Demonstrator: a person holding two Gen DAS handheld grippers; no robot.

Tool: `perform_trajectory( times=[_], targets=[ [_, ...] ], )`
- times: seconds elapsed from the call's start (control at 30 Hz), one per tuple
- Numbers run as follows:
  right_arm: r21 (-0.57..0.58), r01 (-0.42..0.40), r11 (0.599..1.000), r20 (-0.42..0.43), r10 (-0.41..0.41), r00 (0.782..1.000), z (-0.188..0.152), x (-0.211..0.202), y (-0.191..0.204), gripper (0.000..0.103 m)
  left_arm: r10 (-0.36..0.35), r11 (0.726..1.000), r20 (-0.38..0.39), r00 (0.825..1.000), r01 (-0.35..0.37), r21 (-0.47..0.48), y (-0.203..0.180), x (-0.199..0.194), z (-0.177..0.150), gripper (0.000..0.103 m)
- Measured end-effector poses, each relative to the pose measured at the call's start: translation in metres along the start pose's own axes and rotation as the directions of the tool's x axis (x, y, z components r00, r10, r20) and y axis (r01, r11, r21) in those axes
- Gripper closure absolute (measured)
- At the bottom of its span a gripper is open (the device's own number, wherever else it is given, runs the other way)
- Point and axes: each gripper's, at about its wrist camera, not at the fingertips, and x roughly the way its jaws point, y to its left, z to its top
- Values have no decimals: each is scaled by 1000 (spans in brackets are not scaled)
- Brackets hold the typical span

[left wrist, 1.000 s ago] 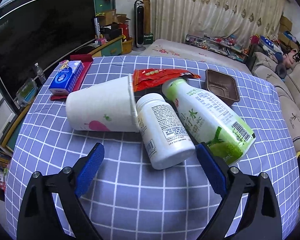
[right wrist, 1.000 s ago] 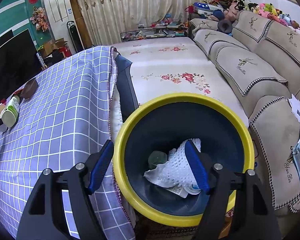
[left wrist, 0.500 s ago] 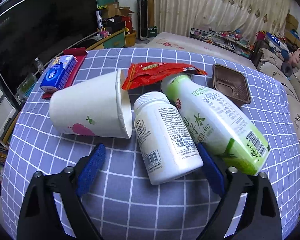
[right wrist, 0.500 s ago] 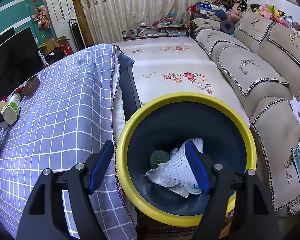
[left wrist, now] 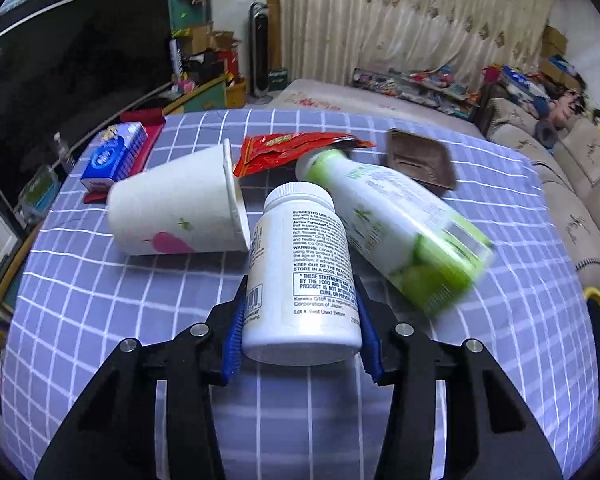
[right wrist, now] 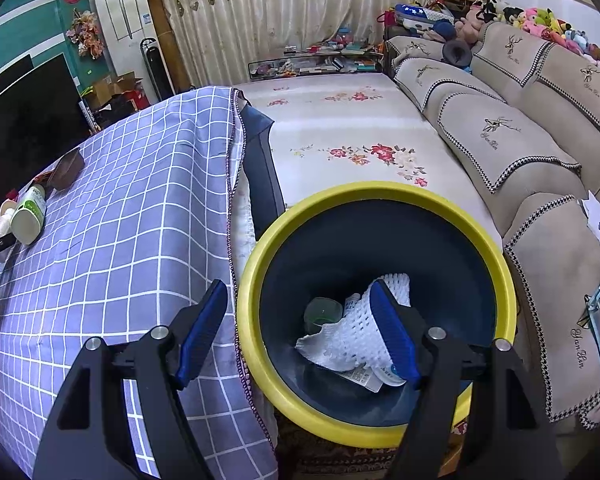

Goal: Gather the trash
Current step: 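Carry the pill bottle over the yellow bin and open the left gripper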

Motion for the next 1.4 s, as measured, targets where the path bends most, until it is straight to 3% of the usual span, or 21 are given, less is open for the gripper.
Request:
perform_trajectory(
  times=[0.3,0.57,0.77,0.9,1.0,1.13,1.37,1.4],
  targets=[
    [-2,-16,1000,26,16,1000,0,-12,4,33,-84,990,66,994,76,117,-17,-87,-34,56],
    [30,-10,999,55,9,998,-6,-30,-12,33,-239,941,70,968,213,263,-79,-142,-46,56],
    [69,31,997,76,-36,996,-16,-46,-39,33,-394,848,13,919,359,390,-162,-155,-49,56],
    [115,53,992,95,-64,993,-20,-59,-67,33,-490,763,-68,869,465,448,-232,-149,-50,56],
    [149,80,986,110,-96,989,-23,-72,-88,33,-528,702,-147,837,526,480,-284,-135,-54,56],
    [189,116,975,122,-141,982,-28,-86,-113,33,-521,639,-263,812,575,511,-353,-103,-65,56],
    [235,156,959,111,-186,976,-36,-94,-142,33,-448,605,-428,785,619,501,-434,-34,-83,56],
    [239,159,958,106,-188,976,-36,-93,-144,33,-436,607,-429,791,611,508,-440,-25,-85,56]
  ],
)
